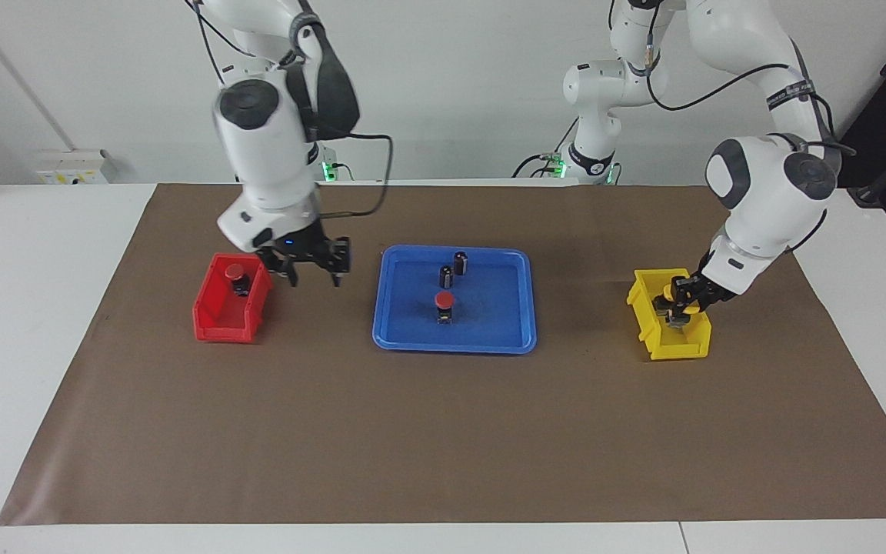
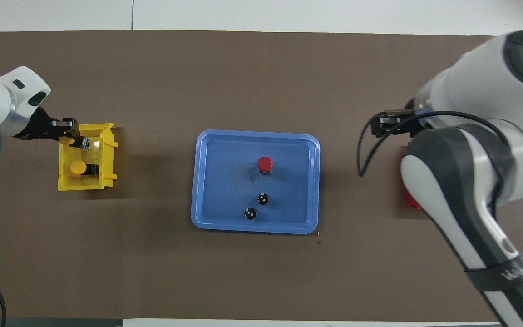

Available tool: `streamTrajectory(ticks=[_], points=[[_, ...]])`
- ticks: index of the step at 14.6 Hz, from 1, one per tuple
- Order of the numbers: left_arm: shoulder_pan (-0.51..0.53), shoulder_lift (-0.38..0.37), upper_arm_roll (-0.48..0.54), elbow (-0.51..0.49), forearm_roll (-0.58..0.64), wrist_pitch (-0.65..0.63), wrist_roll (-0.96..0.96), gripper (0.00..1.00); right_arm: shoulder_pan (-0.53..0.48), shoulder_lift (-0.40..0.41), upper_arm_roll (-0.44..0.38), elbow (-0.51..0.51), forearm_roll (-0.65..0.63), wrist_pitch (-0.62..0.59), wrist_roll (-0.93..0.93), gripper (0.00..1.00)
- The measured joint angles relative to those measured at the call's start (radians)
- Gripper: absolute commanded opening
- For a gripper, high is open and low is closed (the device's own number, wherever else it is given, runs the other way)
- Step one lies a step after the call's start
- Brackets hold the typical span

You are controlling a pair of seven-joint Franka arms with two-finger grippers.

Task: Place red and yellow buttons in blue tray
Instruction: 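Lift a yellow button with the left gripper while the right gripper returns, then place the yellow button in the tray while the right gripper grasps a red button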

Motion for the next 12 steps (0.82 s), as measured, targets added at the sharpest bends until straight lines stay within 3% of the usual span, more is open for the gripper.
streamTrajectory(ticks=[4,6,10,12], points=[[-0.015,-0.011,-0.014,0.08,-0.014,-0.068,-0.044,0.1,-0.136,-0.145,0.001,-0.294,0.0,0.113,-0.209,0.66],[-0.109,-0.009,-0.027,0.07,-0.031,-0.045,-0.161,0.1,-0.153,-0.171,0.002,-0.398,0.0,0.2,-0.243,0.65],[-0.375,0.026,-0.042,0.017,-0.072,0.123,-0.378,0.1,-0.186,-0.174,0.004,-0.468,0.0,0.31,-0.279,0.63],[-0.448,0.058,-0.043,0.011,-0.09,0.189,-0.417,0.09,-0.19,-0.168,0.004,-0.481,0.0,0.339,-0.28,0.63]])
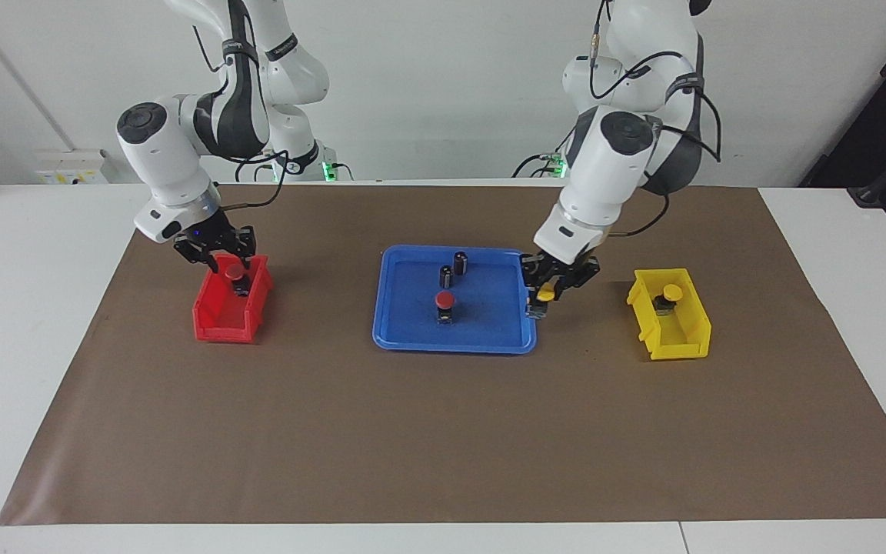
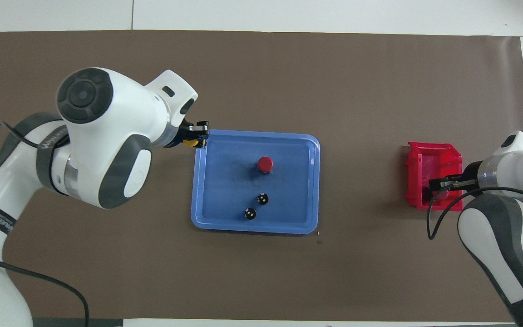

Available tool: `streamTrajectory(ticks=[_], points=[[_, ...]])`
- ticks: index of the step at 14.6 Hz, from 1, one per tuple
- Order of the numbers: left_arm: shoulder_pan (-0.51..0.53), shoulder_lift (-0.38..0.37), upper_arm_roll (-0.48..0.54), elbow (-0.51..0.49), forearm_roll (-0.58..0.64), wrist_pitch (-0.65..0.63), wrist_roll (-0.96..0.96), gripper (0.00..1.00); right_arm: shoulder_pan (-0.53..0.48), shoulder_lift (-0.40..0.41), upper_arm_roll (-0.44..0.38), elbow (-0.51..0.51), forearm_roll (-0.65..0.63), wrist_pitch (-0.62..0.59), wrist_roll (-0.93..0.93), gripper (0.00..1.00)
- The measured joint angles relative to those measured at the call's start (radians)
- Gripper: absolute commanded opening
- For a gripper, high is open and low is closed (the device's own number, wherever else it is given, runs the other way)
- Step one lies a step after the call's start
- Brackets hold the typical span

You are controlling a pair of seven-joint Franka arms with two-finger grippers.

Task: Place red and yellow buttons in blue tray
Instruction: 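Place the yellow button in the tray while the right gripper grasps a red button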

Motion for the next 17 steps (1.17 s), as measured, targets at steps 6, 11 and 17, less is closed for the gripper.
streamTrajectory(ticks=[6,11,17], points=[[-0.099,0.13,0.002,-0.002,-0.023,0.131,-0.021,0.07,-0.025,0.034,0.001,-0.02,0.0,0.054,0.0,0.64],[-0.105,0.147,0.006,-0.002,-0.023,0.129,-0.02,0.1,-0.025,0.04,0.001,-0.058,0.0,0.086,0.0,0.64],[-0.116,0.147,0.007,-0.007,-0.022,0.079,-0.02,0.19,-0.025,0.043,0.002,-0.066,0.0,0.087,0.0,0.5]])
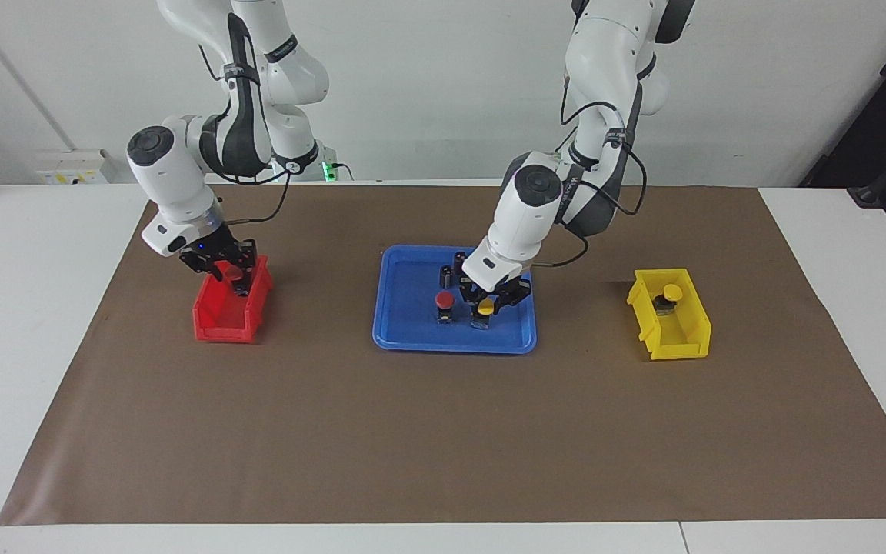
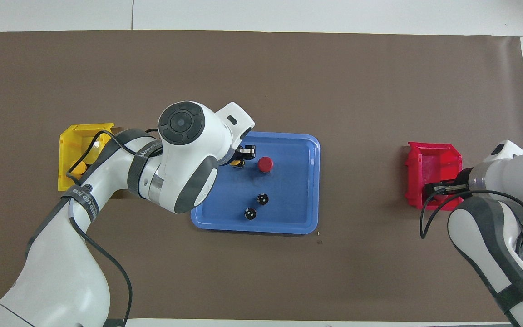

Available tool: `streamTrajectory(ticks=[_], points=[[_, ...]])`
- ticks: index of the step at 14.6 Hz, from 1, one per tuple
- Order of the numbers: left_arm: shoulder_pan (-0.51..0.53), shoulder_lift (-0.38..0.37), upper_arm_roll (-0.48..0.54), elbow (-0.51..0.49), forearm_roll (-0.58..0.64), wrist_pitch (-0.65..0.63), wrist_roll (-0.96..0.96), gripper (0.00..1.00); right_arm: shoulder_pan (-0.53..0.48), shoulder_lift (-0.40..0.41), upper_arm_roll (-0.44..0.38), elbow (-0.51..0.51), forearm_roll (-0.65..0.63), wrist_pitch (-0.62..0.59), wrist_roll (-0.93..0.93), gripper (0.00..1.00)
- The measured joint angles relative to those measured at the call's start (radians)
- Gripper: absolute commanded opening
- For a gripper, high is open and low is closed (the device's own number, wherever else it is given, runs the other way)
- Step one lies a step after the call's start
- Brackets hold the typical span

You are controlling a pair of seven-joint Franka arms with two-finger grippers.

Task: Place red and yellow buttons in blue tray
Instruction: 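Place the yellow button in the tray while the right gripper grasps a red button, then carry the red button to the tray while the left gripper withdraws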

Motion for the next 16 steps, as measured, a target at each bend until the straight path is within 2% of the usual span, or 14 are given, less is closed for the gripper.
streamTrajectory(ticks=[2,3,6,8,11,13,16], points=[[-0.002,0.0,0.0,0.0,0.0,-0.003,0.0,0.52,0.0,0.0,0.0,-0.008,0.0,0.0,0.0,0.48],[-0.002,0.0,0.0,0.0,0.0,-0.003,0.0,0.59,0.0,0.0,0.0,-0.011,0.0,0.0,0.0,0.46],[-0.002,-0.007,0.002,0.004,0.0,-0.013,0.0,0.69,0.0,0.0,0.0,-0.018,0.0,0.0,0.0,0.27],[-0.002,-0.026,0.005,0.025,0.0,-0.071,0.0,0.74,0.0,0.0,0.0,-0.018,0.0,0.0,0.0,0.25],[0.007,-0.094,0.034,0.079,0.001,-0.211,-0.001,1.0,0.0,0.0,0.003,0.004,0.0,-0.019,0.0,0.25],[0.036,-0.158,0.072,0.106,0.031,-0.328,0.004,1.0,0.001,0.009,0.009,0.094,0.0,-0.127,0.0,0.25],[0.135,-0.25,0.102,0.13,0.108,-0.465,0.114,1.0,0.023,0.055,0.023,0.307,0.001,-0.329,0.014,0.26]])
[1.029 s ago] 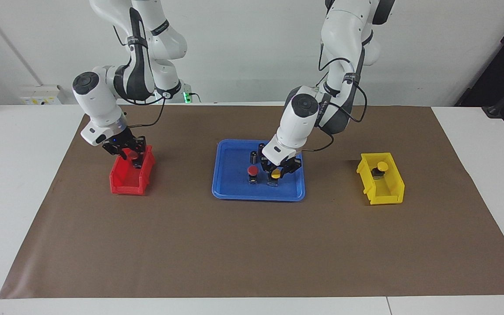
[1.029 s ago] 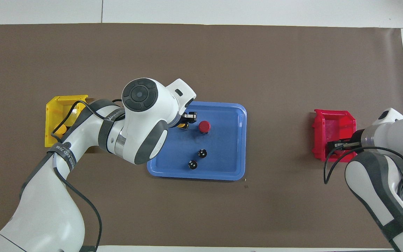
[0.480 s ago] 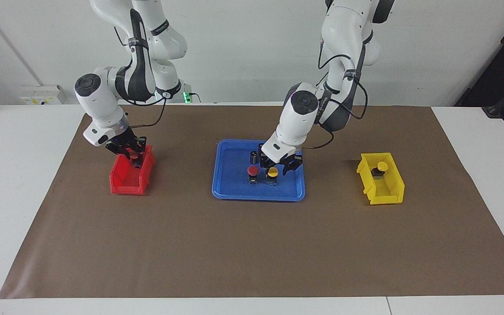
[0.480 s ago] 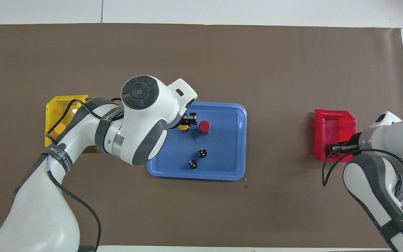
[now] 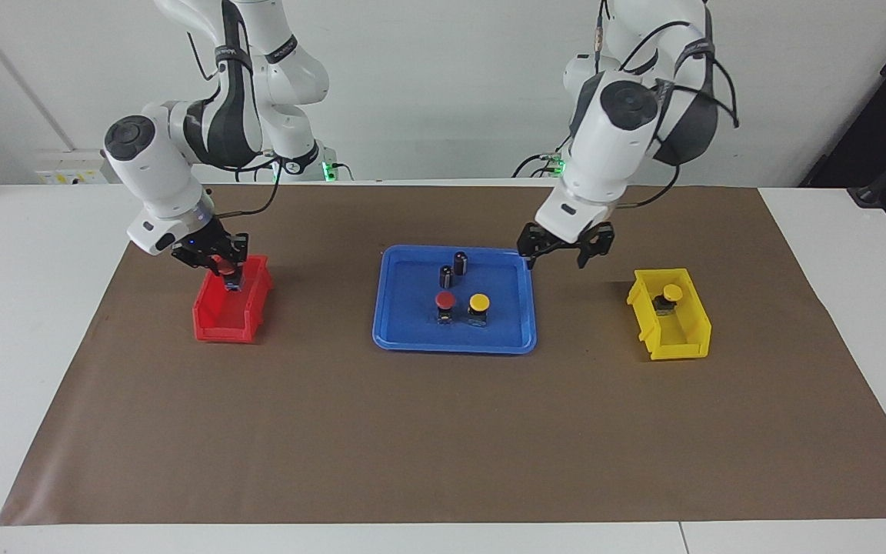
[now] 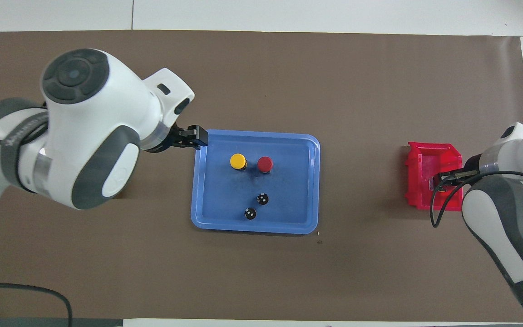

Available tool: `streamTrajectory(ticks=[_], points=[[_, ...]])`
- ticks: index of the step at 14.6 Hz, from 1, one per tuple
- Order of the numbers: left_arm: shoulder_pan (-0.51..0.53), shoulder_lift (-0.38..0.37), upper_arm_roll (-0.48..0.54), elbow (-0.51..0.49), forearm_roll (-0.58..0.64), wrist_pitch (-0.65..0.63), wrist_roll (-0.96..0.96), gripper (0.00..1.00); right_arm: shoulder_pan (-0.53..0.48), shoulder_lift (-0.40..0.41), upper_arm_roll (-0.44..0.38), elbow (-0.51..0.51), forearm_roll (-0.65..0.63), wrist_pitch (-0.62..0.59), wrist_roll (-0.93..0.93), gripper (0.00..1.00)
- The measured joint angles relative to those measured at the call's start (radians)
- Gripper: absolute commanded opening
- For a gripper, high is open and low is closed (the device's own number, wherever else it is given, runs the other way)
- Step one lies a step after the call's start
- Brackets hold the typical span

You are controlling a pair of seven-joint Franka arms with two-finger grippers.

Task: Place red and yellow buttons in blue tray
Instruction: 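Carry the red button to the tray while the left gripper withdraws, then release the red button in the tray and withdraw the right gripper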

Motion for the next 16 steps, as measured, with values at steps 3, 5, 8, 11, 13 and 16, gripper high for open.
streamTrajectory(ticks=[3,5,8,11,13,16], points=[[0.175,-0.08,0.011,0.007,0.013,-0.106,0.283,1.0,0.153,0.079,0.008,0.222,0.001,-0.145,0.179,0.26],[0.301,-0.119,0.015,0.008,0.013,-0.138,0.424,1.0,0.3,0.129,0.016,0.306,0.001,-0.131,0.372,0.26],[0.399,-0.147,0.017,0.008,0.013,-0.153,0.515,1.0,0.472,0.199,0.022,0.331,0.004,0.0,0.621,0.28],[0.397,-0.15,0.002,0.008,0.013,-0.153,0.514,1.0,0.559,0.302,0.023,0.328,0.007,0.115,0.738,0.29],[0.389,-0.15,-0.006,0.008,0.013,-0.15,0.505,1.0,0.561,0.348,0.018,0.311,0.009,0.171,0.741,0.3],[0.387,-0.152,-0.018,-0.011,0.013,-0.103,0.428,0.93,0.551,0.357,0.009,0.278,0.009,0.19,0.735,0.3]])
